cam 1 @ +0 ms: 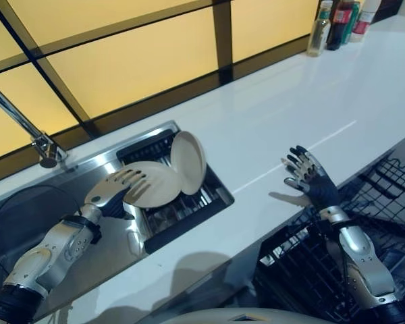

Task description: Pick up plates and place into dishwasher.

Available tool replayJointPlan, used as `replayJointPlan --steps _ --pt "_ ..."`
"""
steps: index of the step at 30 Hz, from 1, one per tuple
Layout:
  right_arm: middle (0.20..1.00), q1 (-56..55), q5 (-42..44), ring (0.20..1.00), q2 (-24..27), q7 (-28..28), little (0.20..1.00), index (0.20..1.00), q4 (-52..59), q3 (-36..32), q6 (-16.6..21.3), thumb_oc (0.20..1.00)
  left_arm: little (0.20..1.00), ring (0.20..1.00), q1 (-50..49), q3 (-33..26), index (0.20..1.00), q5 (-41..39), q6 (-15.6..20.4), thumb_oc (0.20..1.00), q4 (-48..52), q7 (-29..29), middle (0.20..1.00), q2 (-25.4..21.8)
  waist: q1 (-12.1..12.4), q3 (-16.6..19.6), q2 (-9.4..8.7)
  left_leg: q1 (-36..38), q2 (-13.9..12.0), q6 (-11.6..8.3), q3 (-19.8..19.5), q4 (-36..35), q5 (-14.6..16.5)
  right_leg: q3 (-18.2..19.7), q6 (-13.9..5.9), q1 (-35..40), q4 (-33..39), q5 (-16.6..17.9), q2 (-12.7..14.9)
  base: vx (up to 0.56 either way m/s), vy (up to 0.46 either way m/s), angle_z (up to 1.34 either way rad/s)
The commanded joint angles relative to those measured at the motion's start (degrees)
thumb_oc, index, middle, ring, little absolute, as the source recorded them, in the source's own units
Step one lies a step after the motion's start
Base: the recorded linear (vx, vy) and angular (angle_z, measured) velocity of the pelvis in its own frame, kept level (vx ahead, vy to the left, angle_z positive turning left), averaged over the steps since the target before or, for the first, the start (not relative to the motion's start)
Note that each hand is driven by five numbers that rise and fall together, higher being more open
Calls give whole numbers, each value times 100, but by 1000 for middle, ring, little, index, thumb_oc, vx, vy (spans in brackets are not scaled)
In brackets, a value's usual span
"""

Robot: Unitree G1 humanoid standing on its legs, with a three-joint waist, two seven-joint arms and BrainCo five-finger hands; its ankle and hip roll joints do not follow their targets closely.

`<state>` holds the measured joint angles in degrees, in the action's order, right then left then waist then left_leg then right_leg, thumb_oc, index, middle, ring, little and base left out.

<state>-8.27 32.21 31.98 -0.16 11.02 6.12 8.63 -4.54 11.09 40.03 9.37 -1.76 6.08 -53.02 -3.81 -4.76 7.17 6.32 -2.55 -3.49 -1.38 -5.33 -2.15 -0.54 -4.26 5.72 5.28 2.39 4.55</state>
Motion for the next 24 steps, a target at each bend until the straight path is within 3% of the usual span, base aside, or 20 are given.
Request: replayJointPlan --steps 1,10,12,13,16,17,19,24 --pt "1000 127 123 1000 167 39 1000 1000 321 -41 261 1000 1000 1000 456 -144 1000 315 59 1000 -154 464 1000 -402 -39 -24 -243 -159 147 247 226 33 231 -145 -285 -282 -469 -359 323 34 13 -1" --pt "1000 100 76 1000 167 111 1000 1000 245 -16 335 1000 1000 1000 446 131 1000 758 -78 1000 -345 621 1000 -308 -68 -121 -250 -181 151 258 231 33 202 -118 -308 -356 -543 -358 341 17 13 0" --pt "1000 84 90 1000 177 84 1000 1000 234 -8 327 1000 843 843 407 145 843 829 -222 843 -403 773 843 -318 -65 -128 -263 -164 149 261 226 33 210 -116 -317 -336 -534 -360 343 49 5 0" --pt "1000 73 95 1000 178 89 1000 1000 228 -17 320 1000 649 649 392 133 649 890 -305 649 -435 830 649 -327 -60 -127 -272 -160 148 262 221 33 215 -118 -321 -324 -524 -360 343 46 -7 0" --pt "1000 29 93 1000 157 105 1000 1000 227 -12 349 1000 498 498 338 71 498 1042 -524 498 -513 923 498 -353 -42 -125 -295 -161 139 257 213 33 210 -135 -325 -307 -508 -358 340 25 -7 0" --pt "1000 21 85 1000 139 122 1000 1000 222 -19 354 1000 363 363 319 50 363 1095 -601 363 -547 922 363 -349 -37 -128 -300 -160 139 256 211 33 208 -142 -324 -305 -511 -361 340 0 0 0" --pt "1000 20 75 1000 120 121 1000 1000 219 -5 354 1000 200 200 307 49 200 1132 -710 200 -644 965 200 -316 -28 -125 -310 -161 138 252 207 33 200 -157 -323 -301 -511 -362 340 0 0 0" --pt "1000 25 26 1000 75 140 1000 1000 148 9 366 1000 200 200 312 94 200 1306 -849 200 -854 946 200 -228 -13 -116 -316 -153 137 237 180 33 183 -189 -318 -293 -531 -375 340 6 0 0"
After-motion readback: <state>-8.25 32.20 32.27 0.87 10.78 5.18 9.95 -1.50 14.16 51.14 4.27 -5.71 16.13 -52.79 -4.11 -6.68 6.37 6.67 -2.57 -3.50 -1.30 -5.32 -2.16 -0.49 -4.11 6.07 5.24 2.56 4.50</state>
